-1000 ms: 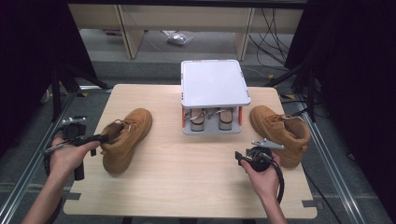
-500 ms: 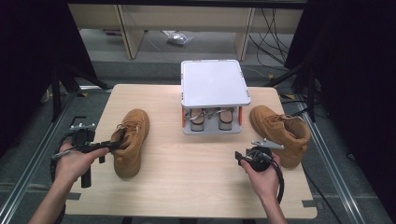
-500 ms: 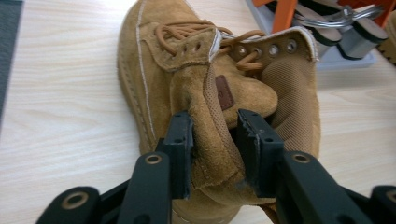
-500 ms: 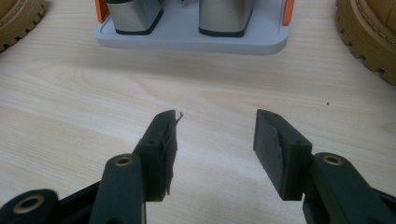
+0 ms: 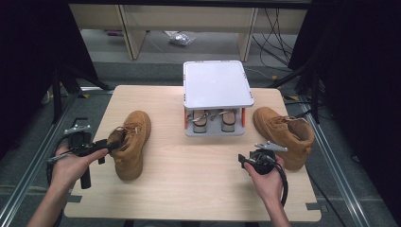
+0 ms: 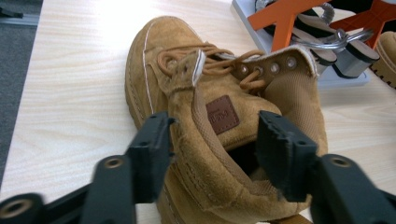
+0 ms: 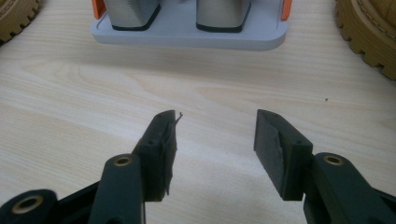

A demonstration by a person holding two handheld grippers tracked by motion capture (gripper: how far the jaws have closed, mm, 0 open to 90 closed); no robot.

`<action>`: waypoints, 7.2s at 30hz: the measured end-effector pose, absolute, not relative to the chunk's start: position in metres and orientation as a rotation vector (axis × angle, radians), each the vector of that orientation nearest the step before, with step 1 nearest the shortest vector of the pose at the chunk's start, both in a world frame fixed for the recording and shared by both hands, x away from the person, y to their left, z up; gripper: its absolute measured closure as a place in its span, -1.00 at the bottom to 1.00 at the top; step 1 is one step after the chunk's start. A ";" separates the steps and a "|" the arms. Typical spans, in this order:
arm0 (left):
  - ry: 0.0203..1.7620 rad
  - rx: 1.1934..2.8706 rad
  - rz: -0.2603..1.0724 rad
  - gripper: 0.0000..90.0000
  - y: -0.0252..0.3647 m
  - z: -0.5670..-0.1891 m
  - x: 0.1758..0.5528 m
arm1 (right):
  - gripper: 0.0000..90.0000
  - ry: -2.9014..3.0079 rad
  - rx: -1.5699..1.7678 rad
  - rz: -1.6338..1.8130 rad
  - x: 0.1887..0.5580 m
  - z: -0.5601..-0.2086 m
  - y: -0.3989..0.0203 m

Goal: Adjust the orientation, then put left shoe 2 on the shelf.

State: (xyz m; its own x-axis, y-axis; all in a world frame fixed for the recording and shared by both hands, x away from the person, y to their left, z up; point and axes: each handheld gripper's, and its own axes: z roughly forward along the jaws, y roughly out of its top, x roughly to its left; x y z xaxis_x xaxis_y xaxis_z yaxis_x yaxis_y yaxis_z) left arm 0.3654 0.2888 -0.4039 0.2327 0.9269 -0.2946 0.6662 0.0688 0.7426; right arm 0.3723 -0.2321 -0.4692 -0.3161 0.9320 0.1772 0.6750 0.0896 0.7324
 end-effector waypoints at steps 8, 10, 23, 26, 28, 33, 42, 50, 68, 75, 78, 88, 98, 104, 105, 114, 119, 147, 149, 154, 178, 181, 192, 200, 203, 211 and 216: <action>1.486 1.641 0.442 -0.08 0.291 -0.395 0.365 | 0.09 2.039 1.609 1.062 0.373 -0.472 -0.238; 1.490 1.644 0.442 -0.07 0.291 -0.397 0.366 | 0.09 2.027 1.612 1.068 0.374 -0.473 -0.239; 1.505 1.648 0.404 -0.03 0.290 -0.406 0.375 | 0.08 2.012 1.598 1.059 0.370 -0.467 -0.237; 1.532 1.653 0.413 -0.02 0.291 -0.407 0.379 | 0.08 2.017 1.605 1.060 0.372 -0.467 -0.236; 1.540 1.656 0.411 -0.02 0.290 -0.408 0.381 | 0.08 2.023 1.600 1.061 0.372 -0.467 -0.236; 1.555 1.715 0.407 0.04 0.290 -0.412 0.389 | 0.07 2.033 1.597 1.078 0.372 -0.471 -0.236; 1.564 1.773 0.389 0.23 0.282 -0.414 0.399 | 0.07 2.020 1.594 1.055 0.372 -0.468 -0.236; 1.592 1.772 0.406 0.49 0.281 -0.418 0.398 | 0.06 2.038 1.599 1.051 0.372 -0.468 -0.235; 1.614 1.501 0.296 0.74 0.289 -0.431 0.391 | 0.06 2.043 1.609 1.070 0.371 -0.468 -0.236; 1.634 1.368 0.220 0.76 0.298 -0.437 0.392 | 0.07 2.032 1.605 1.061 0.372 -0.469 -0.235; 1.648 1.316 0.163 0.76 0.300 -0.437 0.393 | 0.07 2.037 1.595 1.061 0.372 -0.469 -0.235; 1.641 1.247 0.120 0.77 0.292 -0.436 0.401 | 0.07 2.028 1.593 1.062 0.373 -0.469 -0.235; 1.600 1.204 0.083 0.78 0.281 -0.426 0.405 | 0.08 2.026 1.593 1.077 0.371 -0.466 -0.238; 1.571 1.204 0.095 0.78 0.279 -0.414 0.407 | 0.08 2.016 1.600 1.076 0.371 -0.466 -0.239; 1.570 1.198 0.093 0.78 0.279 -0.412 0.407 | 0.08 2.015 1.600 1.076 0.371 -0.466 -0.239; 1.543 1.171 0.093 0.78 0.276 -0.400 0.414 | 0.08 2.017 1.598 1.076 0.371 -0.466 -0.239; 1.538 1.175 0.075 0.78 0.274 -0.396 0.418 | 0.08 2.006 1.602 1.062 0.371 -0.467 -0.238; 1.485 1.150 0.081 0.78 0.270 -0.370 0.432 | 0.08 2.014 1.618 1.066 0.370 -0.470 -0.235; 1.483 1.149 0.084 0.78 0.270 -0.367 0.434 | 0.08 2.022 1.605 1.046 0.370 -0.470 -0.236; 1.475 1.149 0.088 0.78 0.267 -0.361 0.438 | 0.08 2.014 1.638 1.079 0.370 -0.471 -0.233; 1.433 1.154 0.079 0.78 0.260 -0.341 0.453 | 0.09 2.034 1.606 1.072 0.372 -0.475 -0.235; 1.426 1.151 0.077 0.78 0.258 -0.338 0.454 | 0.09 2.033 1.613 1.070 0.372 -0.475 -0.234; 1.414 1.149 0.091 0.78 0.254 -0.327 0.459 | 0.09 2.032 1.603 1.044 0.371 -0.475 -0.234; 1.394 1.142 0.080 0.79 0.246 -0.317 0.465 | 0.09 2.033 1.607 1.051 0.371 -0.475 -0.234; 1.384 1.146 0.083 0.79 0.242 -0.315 0.466 | 0.09 2.034 1.614 1.045 0.370 -0.475 -0.235; 1.370 1.154 0.072 0.78 0.232 -0.310 0.472 | 0.09 2.034 1.605 1.043 0.371 -0.476 -0.235; 1.365 1.163 0.064 0.78 0.225 -0.307 0.476 | 0.09 2.024 1.636 1.050 0.370 -0.477 -0.234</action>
State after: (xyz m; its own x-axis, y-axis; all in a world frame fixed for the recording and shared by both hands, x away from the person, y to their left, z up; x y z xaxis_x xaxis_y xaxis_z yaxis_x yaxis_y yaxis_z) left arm 0.4756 0.2255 -0.3067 0.2917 0.6372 -0.7134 0.5674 0.4851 0.6654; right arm 0.3704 -0.2342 -0.4767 -0.2838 0.9405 0.1871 0.6944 0.0671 0.7164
